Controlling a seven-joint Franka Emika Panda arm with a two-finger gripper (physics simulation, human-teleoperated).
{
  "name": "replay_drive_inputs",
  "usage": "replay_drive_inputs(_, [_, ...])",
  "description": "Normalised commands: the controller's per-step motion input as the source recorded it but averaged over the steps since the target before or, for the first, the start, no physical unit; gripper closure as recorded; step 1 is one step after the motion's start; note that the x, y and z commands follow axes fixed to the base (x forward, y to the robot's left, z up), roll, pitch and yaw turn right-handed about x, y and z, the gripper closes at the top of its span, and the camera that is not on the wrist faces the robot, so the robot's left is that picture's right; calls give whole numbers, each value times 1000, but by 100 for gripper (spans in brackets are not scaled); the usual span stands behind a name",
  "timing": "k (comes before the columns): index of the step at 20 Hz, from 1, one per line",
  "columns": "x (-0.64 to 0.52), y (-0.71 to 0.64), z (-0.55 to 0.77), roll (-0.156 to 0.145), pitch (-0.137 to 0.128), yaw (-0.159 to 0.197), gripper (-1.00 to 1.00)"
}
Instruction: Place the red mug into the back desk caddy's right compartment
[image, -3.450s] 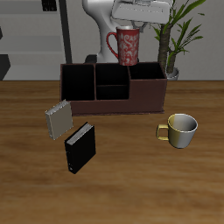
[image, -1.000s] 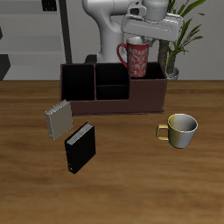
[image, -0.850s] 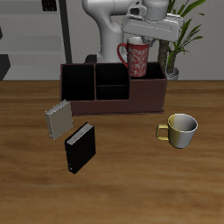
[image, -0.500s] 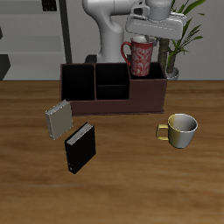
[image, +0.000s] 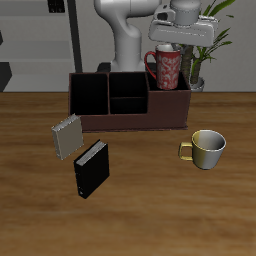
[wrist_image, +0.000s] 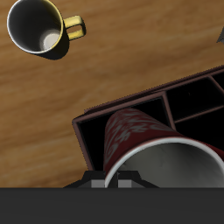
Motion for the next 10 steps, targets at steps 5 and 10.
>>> replay_drive_inputs(5, [42,134,-138,53,48,-32,100])
replay_drive_inputs(10, [15,-38,-64,2,33,-56,100])
